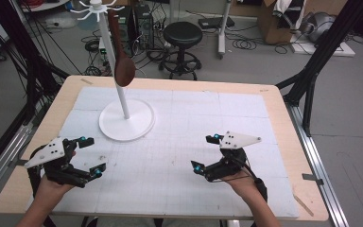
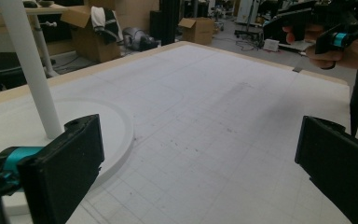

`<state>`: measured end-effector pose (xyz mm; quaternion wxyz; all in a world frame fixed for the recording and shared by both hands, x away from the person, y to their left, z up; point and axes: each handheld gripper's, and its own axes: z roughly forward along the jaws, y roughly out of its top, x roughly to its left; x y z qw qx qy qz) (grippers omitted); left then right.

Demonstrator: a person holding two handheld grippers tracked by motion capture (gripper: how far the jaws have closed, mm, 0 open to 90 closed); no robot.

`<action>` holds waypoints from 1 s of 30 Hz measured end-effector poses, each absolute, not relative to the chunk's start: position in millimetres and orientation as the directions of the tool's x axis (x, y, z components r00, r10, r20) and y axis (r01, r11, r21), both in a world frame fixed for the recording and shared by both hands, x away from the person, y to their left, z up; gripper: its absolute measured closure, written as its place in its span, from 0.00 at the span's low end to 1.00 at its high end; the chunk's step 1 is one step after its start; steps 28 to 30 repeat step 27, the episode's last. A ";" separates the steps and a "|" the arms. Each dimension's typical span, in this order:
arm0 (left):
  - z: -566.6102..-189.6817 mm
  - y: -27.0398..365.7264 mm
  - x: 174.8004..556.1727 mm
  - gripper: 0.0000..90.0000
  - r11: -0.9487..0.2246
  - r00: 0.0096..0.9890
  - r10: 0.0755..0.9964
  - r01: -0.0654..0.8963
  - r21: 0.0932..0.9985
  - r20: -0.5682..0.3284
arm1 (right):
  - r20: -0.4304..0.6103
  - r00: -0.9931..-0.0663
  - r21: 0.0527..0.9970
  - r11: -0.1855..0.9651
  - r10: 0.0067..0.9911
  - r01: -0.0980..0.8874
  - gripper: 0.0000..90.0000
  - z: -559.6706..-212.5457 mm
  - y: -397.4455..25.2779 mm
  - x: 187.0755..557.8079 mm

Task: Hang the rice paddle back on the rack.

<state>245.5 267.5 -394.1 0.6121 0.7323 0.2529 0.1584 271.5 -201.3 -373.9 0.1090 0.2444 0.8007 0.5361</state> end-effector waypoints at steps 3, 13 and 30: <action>-394.2 267.3 245.5 0.02 -0.119 0.823 0.562 0.175 0.977 -0.078 | 0.093 -0.855 0.909 0.308 0.510 0.282 0.00 -377.1 -203.8 270.6; -395.4 266.2 245.1 0.02 -0.119 0.831 0.552 0.169 0.978 -0.076 | 0.105 -0.851 0.914 0.287 0.515 0.286 0.00 -384.1 -216.7 267.3; -397.6 265.5 245.8 0.02 -0.123 0.833 0.548 0.173 0.977 -0.078 | 0.106 -0.839 0.920 0.267 0.533 0.286 0.00 -387.6 -226.2 263.6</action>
